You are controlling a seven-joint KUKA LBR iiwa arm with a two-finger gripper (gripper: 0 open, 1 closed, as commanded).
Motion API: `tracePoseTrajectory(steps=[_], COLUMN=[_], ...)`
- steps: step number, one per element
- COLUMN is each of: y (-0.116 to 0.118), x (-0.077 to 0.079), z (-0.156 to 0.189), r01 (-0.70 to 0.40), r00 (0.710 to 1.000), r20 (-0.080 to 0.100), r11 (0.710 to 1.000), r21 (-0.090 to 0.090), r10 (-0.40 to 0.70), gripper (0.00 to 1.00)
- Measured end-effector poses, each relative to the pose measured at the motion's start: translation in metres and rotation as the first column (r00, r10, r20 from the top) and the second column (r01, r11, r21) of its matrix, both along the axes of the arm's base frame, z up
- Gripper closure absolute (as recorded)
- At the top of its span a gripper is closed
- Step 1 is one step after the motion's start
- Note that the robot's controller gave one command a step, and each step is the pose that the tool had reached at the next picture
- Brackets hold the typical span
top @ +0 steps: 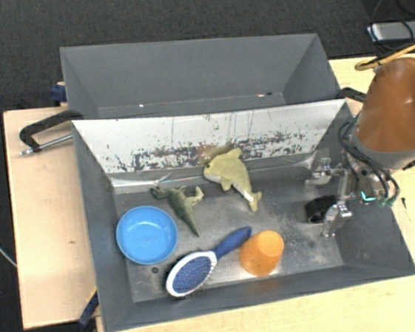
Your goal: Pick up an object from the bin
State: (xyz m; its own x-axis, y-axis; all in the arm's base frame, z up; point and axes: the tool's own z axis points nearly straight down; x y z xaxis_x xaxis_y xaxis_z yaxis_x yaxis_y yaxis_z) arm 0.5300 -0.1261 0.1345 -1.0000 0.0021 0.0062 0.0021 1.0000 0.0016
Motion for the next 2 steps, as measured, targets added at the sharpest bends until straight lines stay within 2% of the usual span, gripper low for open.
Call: tracePoseTrajectory(steps=[1,2], y=[-0.0153,-0.0145], x=[0.01,0.0126], z=[-0.063,-0.0604], r01=[-0.211,-0.212], r00=[0.977,0.977], r20=[0.01,0.018], r11=[0.978,0.977], r21=[-0.002,-0.005], r10=[0.211,0.212], gripper=[0.0,1.0])
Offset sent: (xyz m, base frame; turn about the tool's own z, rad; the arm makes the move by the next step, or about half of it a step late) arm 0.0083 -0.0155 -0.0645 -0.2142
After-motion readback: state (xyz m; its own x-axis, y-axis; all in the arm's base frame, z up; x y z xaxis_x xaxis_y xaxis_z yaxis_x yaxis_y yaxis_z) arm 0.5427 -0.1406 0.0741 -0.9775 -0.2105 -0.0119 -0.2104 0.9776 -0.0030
